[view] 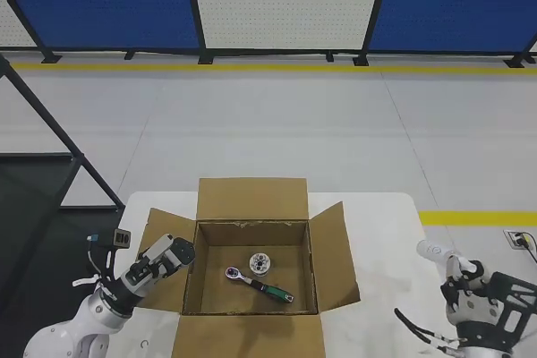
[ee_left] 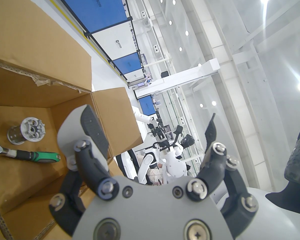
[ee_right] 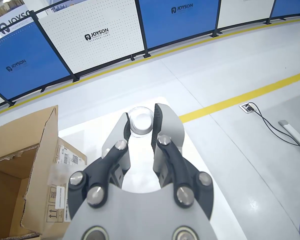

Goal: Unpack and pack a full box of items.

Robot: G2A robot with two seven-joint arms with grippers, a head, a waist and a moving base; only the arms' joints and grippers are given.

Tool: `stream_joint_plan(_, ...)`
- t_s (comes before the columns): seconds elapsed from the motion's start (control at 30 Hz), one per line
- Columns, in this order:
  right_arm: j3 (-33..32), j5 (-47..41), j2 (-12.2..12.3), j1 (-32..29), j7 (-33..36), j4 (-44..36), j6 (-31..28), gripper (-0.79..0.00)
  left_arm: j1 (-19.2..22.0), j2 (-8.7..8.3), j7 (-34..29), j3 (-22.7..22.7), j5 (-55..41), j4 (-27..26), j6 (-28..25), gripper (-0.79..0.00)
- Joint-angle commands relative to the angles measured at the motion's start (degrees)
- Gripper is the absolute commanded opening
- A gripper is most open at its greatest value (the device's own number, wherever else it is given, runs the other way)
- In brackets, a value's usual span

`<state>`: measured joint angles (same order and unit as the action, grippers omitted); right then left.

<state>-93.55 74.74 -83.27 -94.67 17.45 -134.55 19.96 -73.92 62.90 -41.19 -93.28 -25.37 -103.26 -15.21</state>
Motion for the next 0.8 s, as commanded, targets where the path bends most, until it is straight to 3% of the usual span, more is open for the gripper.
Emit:
stream_joint_plan(0.0,0.3,0.3,0.0,0.6,0.4,1.6,0.1,-0.785,0.0,0.0,0.0,0.0,0.0,0.0,0.0,0.0)
stream_joint_plan(0.4,8.1,16.0,-0.7,20.5,15.0,23.2,13.2,-0.785,0.0,0.0,0.0,0.0,0.0,0.0,0.0,0.0)
stream_joint_plan(0.77,7.8,19.3,-1.3,28.3,20.6,35.3,16.5,-0.785,0.0,0.0,0.0,0.0,0.0,0.0,0.0,0.0)
